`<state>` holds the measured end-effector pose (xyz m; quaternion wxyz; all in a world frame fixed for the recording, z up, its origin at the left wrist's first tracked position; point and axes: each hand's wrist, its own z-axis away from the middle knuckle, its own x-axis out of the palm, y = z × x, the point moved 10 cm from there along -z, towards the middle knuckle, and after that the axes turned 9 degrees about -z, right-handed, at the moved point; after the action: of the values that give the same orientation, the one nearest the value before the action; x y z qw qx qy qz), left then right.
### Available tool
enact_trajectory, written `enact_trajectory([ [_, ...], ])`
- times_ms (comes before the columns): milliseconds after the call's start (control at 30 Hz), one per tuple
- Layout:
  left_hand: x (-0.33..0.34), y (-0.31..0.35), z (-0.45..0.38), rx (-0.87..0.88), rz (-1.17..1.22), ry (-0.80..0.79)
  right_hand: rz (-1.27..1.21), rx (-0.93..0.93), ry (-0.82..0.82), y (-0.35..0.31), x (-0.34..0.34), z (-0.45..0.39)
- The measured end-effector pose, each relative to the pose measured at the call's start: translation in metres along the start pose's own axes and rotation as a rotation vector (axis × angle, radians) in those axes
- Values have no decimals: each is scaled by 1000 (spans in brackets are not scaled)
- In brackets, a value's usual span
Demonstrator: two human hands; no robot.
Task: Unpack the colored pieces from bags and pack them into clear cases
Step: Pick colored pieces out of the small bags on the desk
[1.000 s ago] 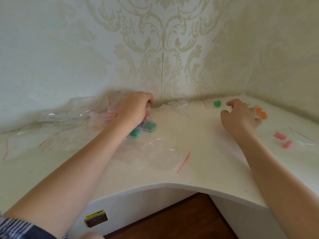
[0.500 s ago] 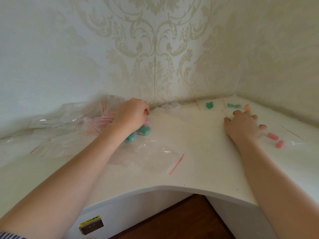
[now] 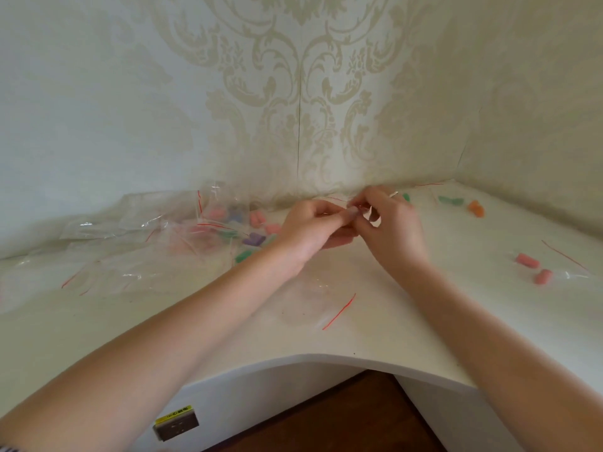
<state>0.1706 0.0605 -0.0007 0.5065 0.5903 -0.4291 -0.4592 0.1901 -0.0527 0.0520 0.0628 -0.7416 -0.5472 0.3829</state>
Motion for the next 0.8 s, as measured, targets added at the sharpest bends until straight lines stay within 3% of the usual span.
enact_trajectory([
  [133,-17,-14,-6,-88,208,112,15,-99,-3,-3,2,0],
  [333,-20,-17,-3,-87,121,178,-40,-93,-48,-3,11,0],
  [600,-18,-12,-1,-4,23,176,-258,177,-34,15,10,2],
  [800,-19,-1,-2,126,-105,196,-399,312,-162,22,25,7],
])
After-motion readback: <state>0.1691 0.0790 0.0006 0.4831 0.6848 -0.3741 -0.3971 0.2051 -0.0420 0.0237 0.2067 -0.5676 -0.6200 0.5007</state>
